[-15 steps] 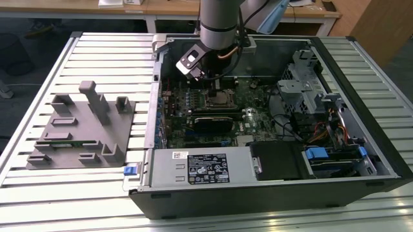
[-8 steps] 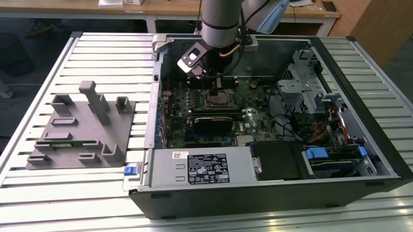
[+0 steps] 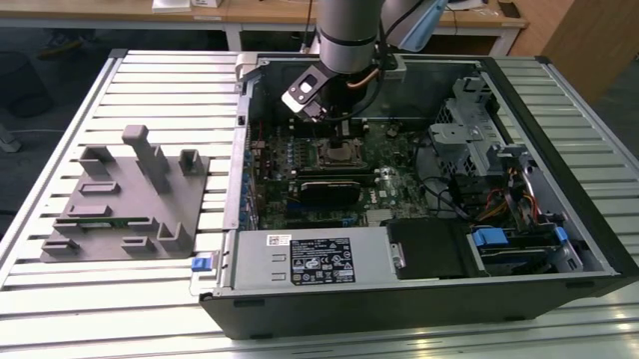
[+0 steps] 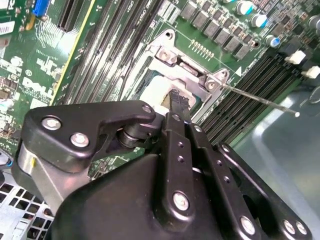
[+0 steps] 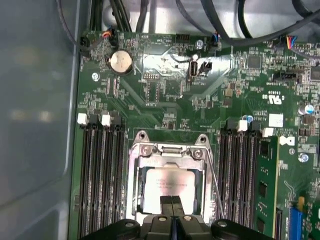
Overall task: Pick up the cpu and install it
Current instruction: 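Close the cpu cover, then install the first cpu locking lever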
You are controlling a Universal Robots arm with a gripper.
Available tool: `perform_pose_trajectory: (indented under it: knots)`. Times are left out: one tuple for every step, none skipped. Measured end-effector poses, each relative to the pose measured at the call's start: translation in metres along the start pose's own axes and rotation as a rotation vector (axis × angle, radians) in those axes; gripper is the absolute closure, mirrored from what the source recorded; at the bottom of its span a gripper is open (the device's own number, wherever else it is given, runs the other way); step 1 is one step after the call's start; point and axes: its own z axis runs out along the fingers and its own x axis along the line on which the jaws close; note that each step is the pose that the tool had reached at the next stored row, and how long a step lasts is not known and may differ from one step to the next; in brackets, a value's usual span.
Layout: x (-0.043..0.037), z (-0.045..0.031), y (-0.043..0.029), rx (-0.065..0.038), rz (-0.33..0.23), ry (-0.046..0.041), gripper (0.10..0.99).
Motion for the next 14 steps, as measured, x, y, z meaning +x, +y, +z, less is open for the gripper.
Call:
perform_pose_trajectory:
  knots:
    - [0.0000,0.0000,0.0007,0.000,0.000,0.0001,0.980]
    - [-0.0001,0.0001,0.0015,0.000,0.000,0.0001,0.980]
    - [-0.0001,0.0001,0.0022,0.000,0.000,0.0000,0.980]
    - [-0.0001,0.0001,0.0028,0.000,0.000,0.0000,0.980]
    - [-0.0001,0.0001,0.0031,0.000,0.000,0.0001,0.980]
    - [-0.0001,0.0001,0.0033,0.000,0.000,0.0000,0.980]
    - [-0.0001,0.0001,0.0035,0.000,0.000,0.0001,0.980]
    - [-0.0001,0.0001,0.0037,0.000,0.000,0.0000,0.980]
    - [-0.0001,0.0000,0.0038,0.000,0.000,0.0002,0.980]
    - [-0.0001,-0.0001,0.0038,0.000,0.000,0.0002,0.980]
    - [-0.0001,-0.0003,0.0038,0.000,0.000,0.0000,0.980]
    - [-0.0001,-0.0006,0.0038,0.000,0.000,-0.0002,0.980]
    - [-0.0001,-0.0009,0.0038,0.000,0.000,-0.0001,0.980]
    - [-0.0001,-0.0013,0.0038,0.000,0.000,0.0000,0.980]
